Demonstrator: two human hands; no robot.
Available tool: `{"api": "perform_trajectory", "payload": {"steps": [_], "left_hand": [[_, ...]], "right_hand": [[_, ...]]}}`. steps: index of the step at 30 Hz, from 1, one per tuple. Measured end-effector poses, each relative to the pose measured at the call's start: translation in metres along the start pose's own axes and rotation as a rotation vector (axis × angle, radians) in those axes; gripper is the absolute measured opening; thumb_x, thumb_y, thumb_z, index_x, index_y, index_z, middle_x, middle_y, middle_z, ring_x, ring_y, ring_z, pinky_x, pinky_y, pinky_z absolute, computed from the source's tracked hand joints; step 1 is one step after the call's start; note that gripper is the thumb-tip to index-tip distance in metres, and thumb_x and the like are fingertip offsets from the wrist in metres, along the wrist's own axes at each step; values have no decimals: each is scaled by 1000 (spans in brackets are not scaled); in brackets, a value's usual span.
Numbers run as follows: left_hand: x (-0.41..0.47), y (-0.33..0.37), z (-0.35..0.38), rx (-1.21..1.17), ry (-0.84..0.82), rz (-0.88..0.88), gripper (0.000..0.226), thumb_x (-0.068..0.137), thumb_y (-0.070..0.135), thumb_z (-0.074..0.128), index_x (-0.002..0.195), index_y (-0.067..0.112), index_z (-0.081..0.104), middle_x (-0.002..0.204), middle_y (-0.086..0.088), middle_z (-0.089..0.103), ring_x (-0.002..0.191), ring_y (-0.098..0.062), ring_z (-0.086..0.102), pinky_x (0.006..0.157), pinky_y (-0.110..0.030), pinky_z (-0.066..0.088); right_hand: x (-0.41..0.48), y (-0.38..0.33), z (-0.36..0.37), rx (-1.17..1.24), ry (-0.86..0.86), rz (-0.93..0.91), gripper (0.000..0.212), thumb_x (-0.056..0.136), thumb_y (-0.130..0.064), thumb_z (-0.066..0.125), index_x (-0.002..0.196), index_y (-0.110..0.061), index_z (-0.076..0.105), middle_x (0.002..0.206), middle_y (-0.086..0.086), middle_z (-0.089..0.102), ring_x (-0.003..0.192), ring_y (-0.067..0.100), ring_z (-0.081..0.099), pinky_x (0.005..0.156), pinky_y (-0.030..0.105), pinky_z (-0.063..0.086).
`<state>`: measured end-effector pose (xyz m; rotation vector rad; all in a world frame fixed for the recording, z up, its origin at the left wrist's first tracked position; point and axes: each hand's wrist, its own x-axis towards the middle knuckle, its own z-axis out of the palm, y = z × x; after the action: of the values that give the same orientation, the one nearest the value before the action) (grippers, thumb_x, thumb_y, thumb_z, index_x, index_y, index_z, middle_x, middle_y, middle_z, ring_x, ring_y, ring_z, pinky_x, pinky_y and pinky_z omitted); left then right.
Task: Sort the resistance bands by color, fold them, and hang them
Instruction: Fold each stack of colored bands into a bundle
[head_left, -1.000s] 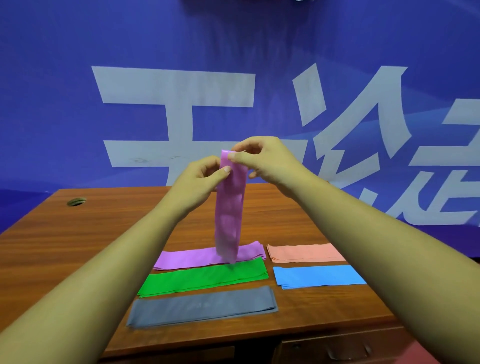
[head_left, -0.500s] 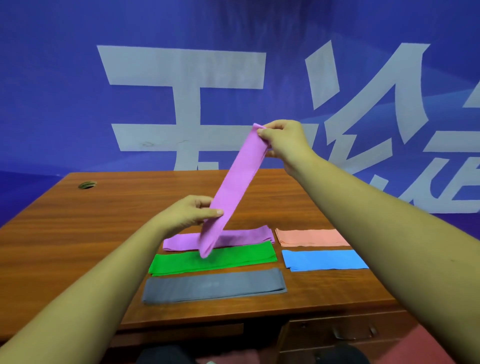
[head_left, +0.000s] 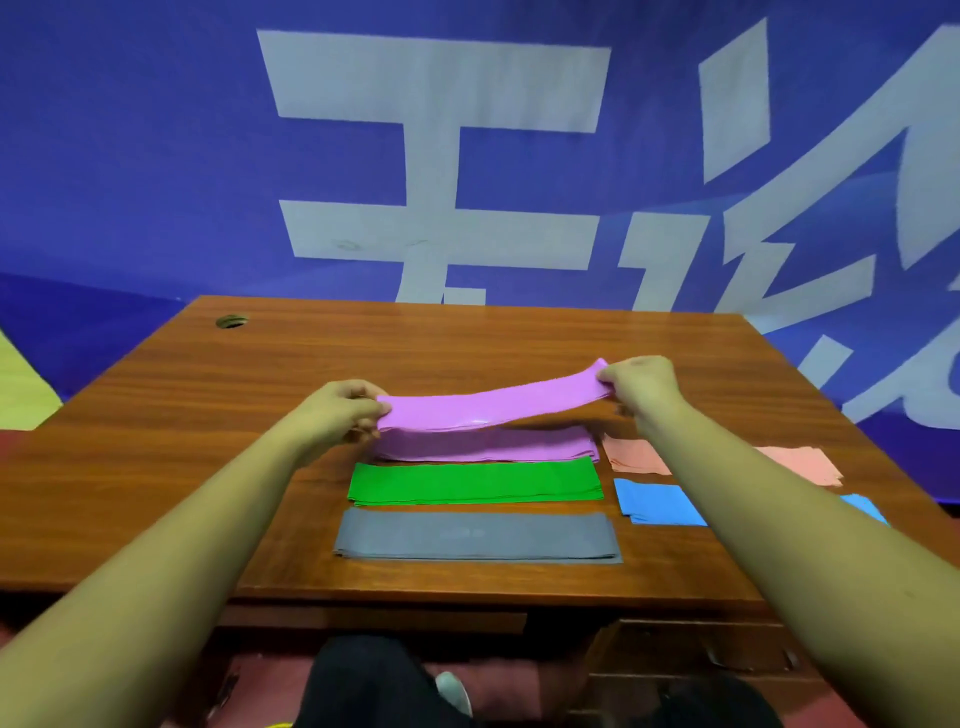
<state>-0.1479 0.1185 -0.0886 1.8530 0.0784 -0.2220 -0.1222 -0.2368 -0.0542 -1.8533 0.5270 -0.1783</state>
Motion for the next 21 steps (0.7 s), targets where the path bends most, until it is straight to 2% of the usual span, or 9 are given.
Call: {"api": "perform_trajectory", "payload": {"steps": [4,7,9,11,13,17,21], "left_hand": [[8,-15,2,144,159,-13,14,85,7,71,90,10,59,55,-2,60,44,-9,53,51,-24,37],[12,-24,6,295,179,-22,14,83,10,73,82,11,59,55,-2,63,42,-9,55,50,-24,40],[14,-29,7,363,209,-15,14,82,12,74,80,12,59,58,0,65,50,-14,60,56,-26,45],[15,-31,9,425,238,0,13,82,15,73,82,14,60,64,-1,67,57,-17,62,57,-26,44],[15,-31,12,450,253,14,13,81,16,73,82,15,61,68,-2,68,61,-18,64,56,-26,44],[17,-37,16,524,264,13,13,80,20,73,86,15,63,78,-5,71,76,-23,67,70,-31,50],[17,-40,20,551,296,16,12,80,19,72,86,15,62,77,-4,69,77,-21,65,66,-28,45]], "right_hand": [[2,26,15,-126,-44,24,19,75,-8,74,60,-11,63,72,13,65,72,29,62,71,45,55],[-2,37,20,-303,-51,-52,19,77,-13,74,60,-14,64,79,12,70,80,29,64,69,37,48],[-3,42,23,-395,-59,-94,14,79,-15,74,67,-15,66,87,13,72,87,29,65,69,31,44],[-1,49,27,-444,-54,-130,13,80,-16,74,70,-15,65,89,14,72,89,30,65,70,28,41],[1,55,30,-476,-29,-176,14,81,-16,71,71,-16,62,89,14,71,89,32,64,70,28,40],[2,68,33,-554,18,-256,11,87,-22,65,86,-13,58,91,12,65,88,34,60,67,31,38],[2,75,35,-624,26,-334,15,90,-23,60,85,-10,54,87,16,66,85,38,59,65,35,40]]}}
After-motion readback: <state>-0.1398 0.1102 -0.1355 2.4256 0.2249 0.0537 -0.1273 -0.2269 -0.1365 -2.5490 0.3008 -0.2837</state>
